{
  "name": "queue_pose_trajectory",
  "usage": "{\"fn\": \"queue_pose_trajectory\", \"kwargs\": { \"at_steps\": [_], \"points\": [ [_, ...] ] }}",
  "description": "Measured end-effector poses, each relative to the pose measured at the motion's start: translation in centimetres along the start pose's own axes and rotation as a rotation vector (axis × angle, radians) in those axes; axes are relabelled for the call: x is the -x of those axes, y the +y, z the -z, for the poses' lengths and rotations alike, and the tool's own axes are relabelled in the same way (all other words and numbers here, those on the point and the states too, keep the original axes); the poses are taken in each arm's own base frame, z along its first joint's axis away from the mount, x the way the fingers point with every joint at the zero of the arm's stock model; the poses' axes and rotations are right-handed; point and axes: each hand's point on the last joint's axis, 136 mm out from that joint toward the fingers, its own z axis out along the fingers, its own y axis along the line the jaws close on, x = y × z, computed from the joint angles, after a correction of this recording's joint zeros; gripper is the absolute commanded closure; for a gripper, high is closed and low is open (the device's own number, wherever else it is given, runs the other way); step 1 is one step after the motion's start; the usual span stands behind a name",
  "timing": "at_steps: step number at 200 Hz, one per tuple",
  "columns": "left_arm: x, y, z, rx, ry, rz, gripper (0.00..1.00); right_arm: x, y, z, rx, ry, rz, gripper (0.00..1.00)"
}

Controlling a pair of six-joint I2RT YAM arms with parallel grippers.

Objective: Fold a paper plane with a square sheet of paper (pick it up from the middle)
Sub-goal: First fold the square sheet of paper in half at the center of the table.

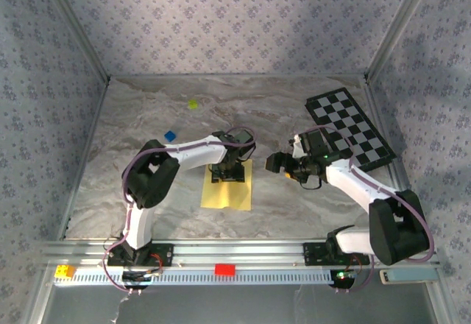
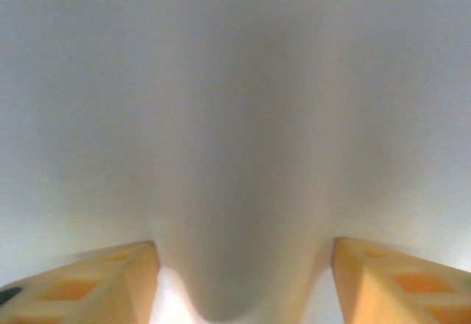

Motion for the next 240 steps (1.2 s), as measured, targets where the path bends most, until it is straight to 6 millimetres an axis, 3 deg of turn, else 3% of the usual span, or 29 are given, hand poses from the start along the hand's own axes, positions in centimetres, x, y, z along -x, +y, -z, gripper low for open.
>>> {"fn": "queue_pose_trajectory", "kwargs": {
  "at_steps": [16,63,86,111,159,199,240],
  "points": [
    [0.2,-0.6,0.1,-0.027,-0.024,-0.011,0.64,0.5,0.2,0.6,-0.004,-0.035,0.000,0.09],
    [0.9,-2.3,1.9,-0.126,-0.102,-0.028,0.68,1.9,0.6,2.5,-0.015,-0.148,-0.023,0.08],
    [1.4,-3.9,3.8,-0.246,-0.141,-0.027,0.67,2.4,0.3,3.2,-0.027,-0.184,-0.050,0.08],
    [1.6,-5.9,6.5,-0.493,-0.146,0.010,0.66,3.1,-0.5,4.0,-0.039,-0.223,-0.107,0.10],
    [3.0,-6.2,9.5,-0.817,-0.169,0.117,0.59,3.5,-1.7,4.6,0.021,-0.256,-0.237,0.10],
    [2.7,-7.4,9.4,-0.904,-0.126,0.119,0.60,3.4,-1.3,4.5,0.046,-0.238,-0.265,0.09],
    [2.4,-6.6,6.2,-0.811,-0.098,0.145,0.61,3.5,-0.2,4.3,0.104,-0.218,-0.243,0.10]
  ]
}}
